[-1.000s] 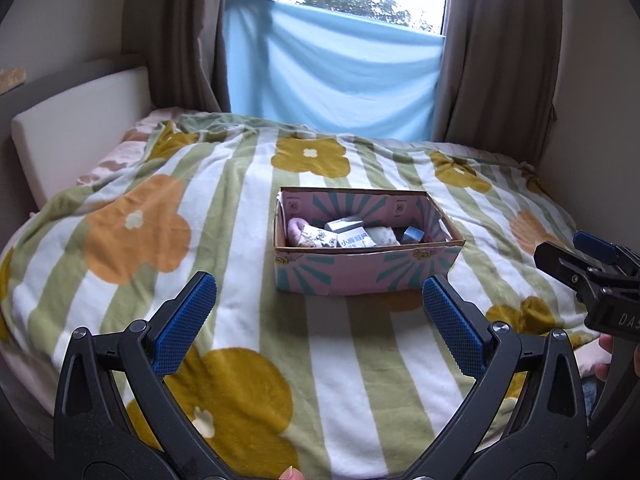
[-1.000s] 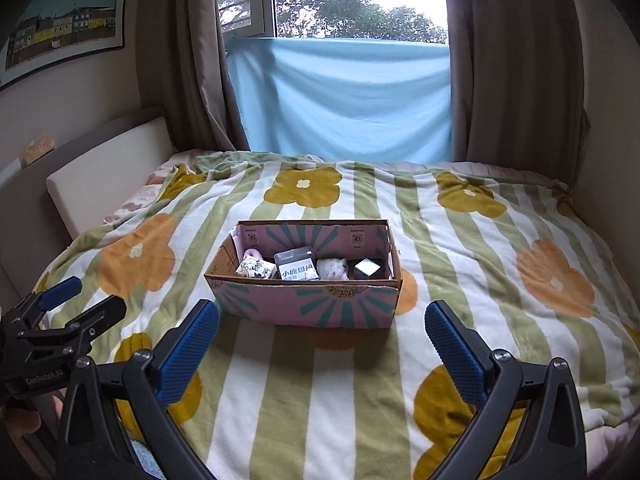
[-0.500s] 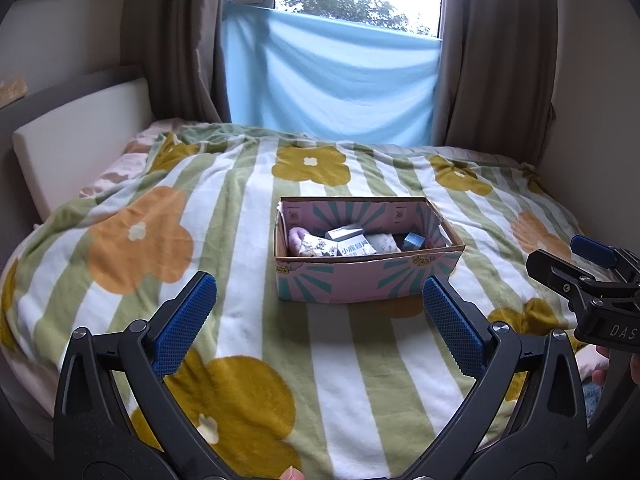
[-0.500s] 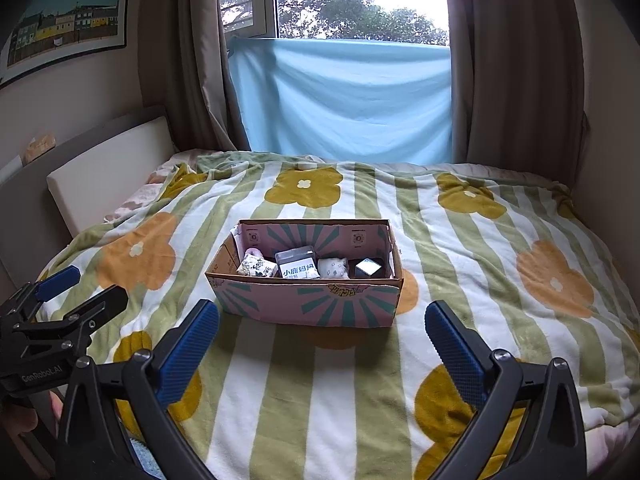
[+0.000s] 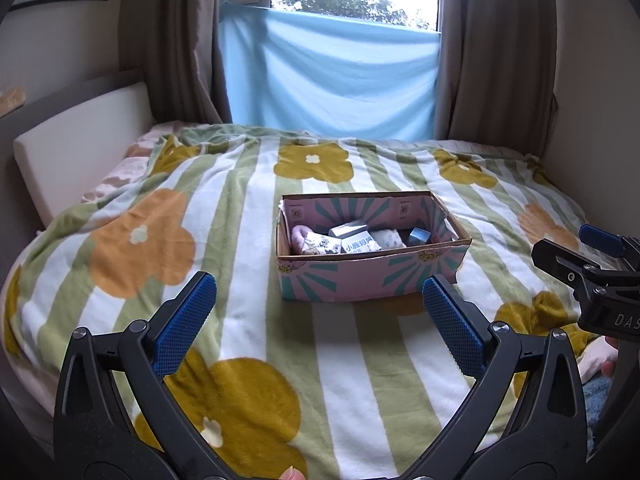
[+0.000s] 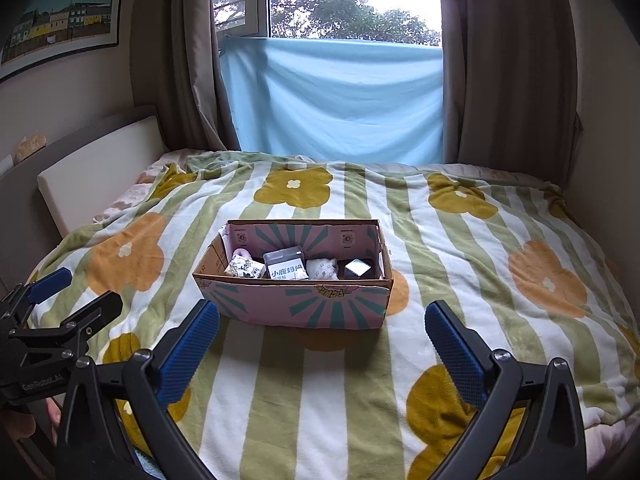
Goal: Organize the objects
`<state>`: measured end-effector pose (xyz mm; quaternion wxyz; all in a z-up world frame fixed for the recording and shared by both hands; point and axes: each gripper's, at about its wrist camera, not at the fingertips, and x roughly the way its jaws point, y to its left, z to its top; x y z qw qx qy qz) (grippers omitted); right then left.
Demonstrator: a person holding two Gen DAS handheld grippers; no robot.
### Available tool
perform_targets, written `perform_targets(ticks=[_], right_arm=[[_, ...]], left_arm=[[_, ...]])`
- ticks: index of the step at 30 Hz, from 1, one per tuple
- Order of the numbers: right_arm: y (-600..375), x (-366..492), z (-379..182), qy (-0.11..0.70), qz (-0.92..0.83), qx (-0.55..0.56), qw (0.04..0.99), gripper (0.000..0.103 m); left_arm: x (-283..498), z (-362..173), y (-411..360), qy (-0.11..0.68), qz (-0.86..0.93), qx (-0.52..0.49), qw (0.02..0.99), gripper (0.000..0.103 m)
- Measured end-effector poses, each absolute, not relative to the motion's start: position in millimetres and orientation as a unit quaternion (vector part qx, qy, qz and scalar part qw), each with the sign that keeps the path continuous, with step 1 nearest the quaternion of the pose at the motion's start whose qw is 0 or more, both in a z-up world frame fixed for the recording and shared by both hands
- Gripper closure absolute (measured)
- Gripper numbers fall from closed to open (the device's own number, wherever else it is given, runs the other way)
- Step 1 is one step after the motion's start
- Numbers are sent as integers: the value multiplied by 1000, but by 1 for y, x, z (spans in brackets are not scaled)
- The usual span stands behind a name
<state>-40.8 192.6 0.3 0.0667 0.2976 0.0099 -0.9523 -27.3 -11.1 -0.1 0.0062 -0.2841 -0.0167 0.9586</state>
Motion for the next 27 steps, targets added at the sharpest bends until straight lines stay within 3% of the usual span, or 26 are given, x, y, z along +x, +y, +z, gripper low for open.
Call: perform_targets(ticks=[27], right_arm=[[193,-44,-3,8,-953,298,64,1]], left_arm=[[-31,-3,-6,-22,958,-286,17,0]])
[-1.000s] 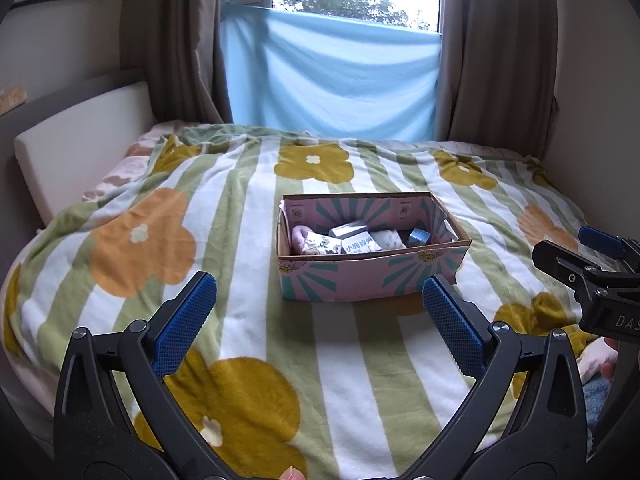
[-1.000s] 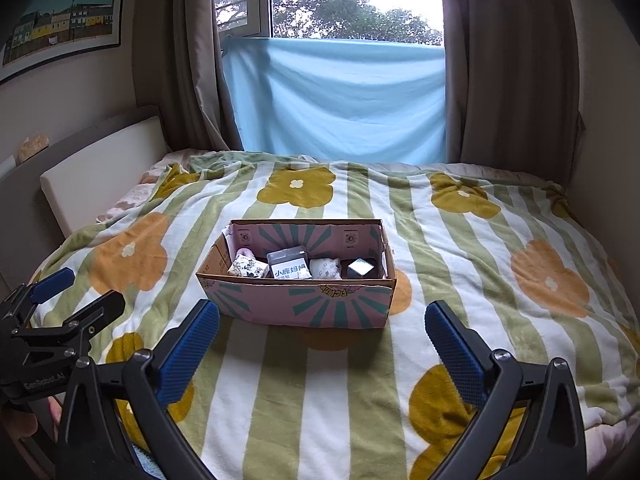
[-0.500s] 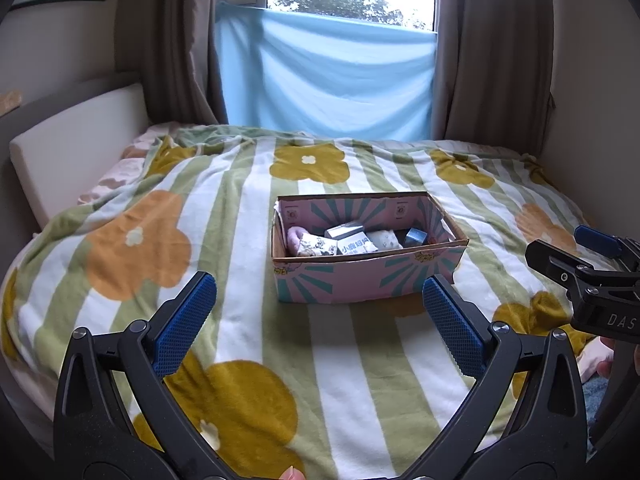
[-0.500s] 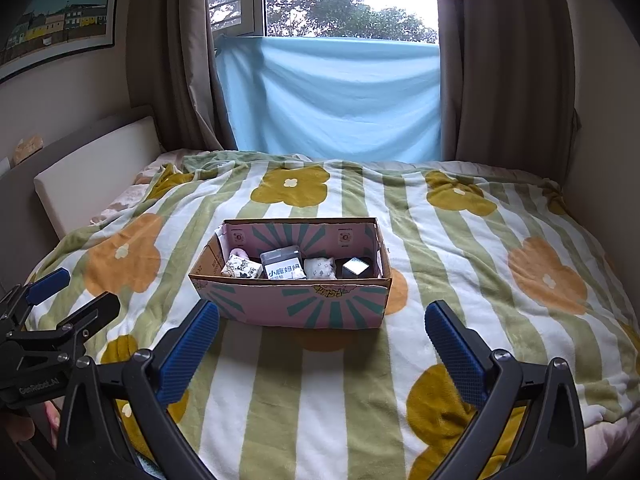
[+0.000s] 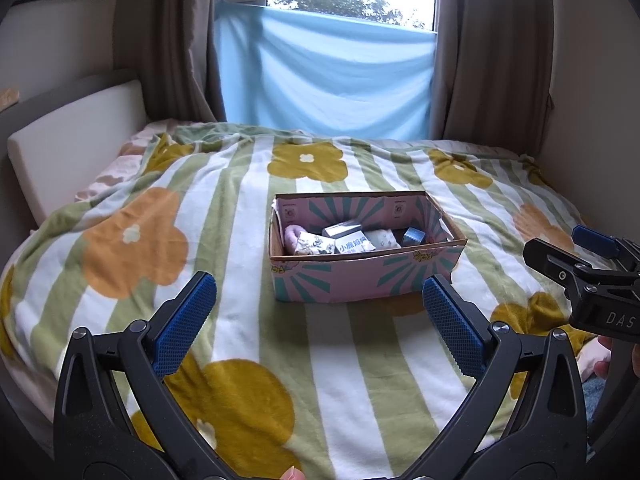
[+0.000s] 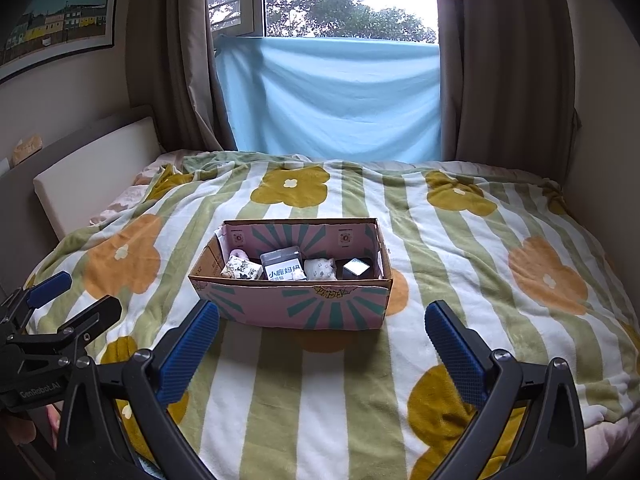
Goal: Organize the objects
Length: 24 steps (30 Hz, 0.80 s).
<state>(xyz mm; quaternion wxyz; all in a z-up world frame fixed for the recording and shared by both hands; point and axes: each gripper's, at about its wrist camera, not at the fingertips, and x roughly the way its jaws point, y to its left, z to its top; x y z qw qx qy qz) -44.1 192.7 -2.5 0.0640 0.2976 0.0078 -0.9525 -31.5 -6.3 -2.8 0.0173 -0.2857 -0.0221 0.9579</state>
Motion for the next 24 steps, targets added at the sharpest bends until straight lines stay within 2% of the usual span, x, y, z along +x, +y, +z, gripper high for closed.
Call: perform_targets(ticks=[24], right_arm=[[190,-46,-4,6,-953,295,64,1]], left_arm=[[-29,-3,-1,-23,958,-285,21,0]])
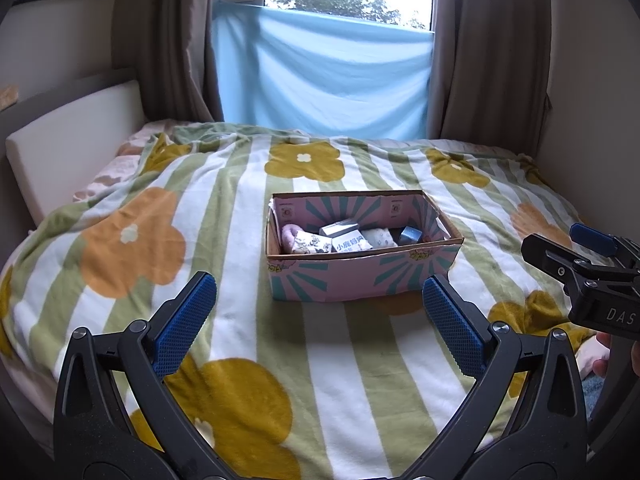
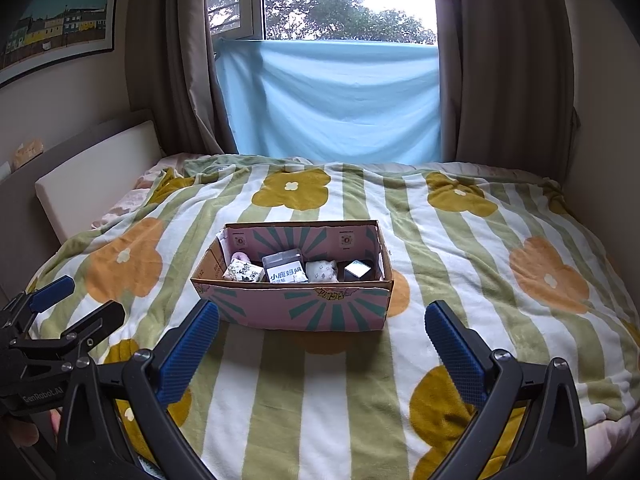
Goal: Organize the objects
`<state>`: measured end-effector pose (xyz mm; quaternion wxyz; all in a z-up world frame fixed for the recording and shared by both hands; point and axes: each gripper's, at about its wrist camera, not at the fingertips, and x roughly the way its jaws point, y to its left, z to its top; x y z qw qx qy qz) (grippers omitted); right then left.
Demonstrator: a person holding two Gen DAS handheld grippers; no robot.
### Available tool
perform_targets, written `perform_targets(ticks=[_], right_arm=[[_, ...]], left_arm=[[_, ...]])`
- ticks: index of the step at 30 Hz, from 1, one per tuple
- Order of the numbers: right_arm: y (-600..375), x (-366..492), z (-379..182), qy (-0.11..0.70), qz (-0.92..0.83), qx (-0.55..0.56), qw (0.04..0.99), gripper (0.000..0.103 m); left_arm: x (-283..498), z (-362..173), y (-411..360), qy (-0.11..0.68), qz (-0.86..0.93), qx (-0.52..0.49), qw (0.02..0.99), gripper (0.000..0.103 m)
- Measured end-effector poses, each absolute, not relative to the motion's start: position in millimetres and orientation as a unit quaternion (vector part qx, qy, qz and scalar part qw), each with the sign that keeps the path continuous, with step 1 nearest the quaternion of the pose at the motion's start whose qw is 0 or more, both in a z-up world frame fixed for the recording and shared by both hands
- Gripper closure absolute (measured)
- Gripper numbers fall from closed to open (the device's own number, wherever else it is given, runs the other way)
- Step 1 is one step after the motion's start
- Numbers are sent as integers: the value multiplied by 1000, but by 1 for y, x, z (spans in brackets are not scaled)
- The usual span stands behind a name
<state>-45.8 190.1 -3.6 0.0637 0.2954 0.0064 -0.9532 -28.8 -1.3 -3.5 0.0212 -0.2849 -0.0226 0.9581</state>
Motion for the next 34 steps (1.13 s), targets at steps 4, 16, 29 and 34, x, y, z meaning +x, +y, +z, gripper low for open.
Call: perform_targets(ticks=[4,16,29,34], right_arm=[[191,-46,-4,6,-953,296,64,1],[186,-47,-5,4,-953,298,62,1],[186,-50,-8,-2,-953,299,60,1],[192,-55,-14,-9,-951,303,57,1]], left_arm=[[-28,-3,-1,-26,958,-283,26,0],[-28,-3,-1,-19,959,-282,22,0],[-35,-6,-5,-29,955,-295,16,0],[-39,-13,-14,-56,954,-295,25,0]])
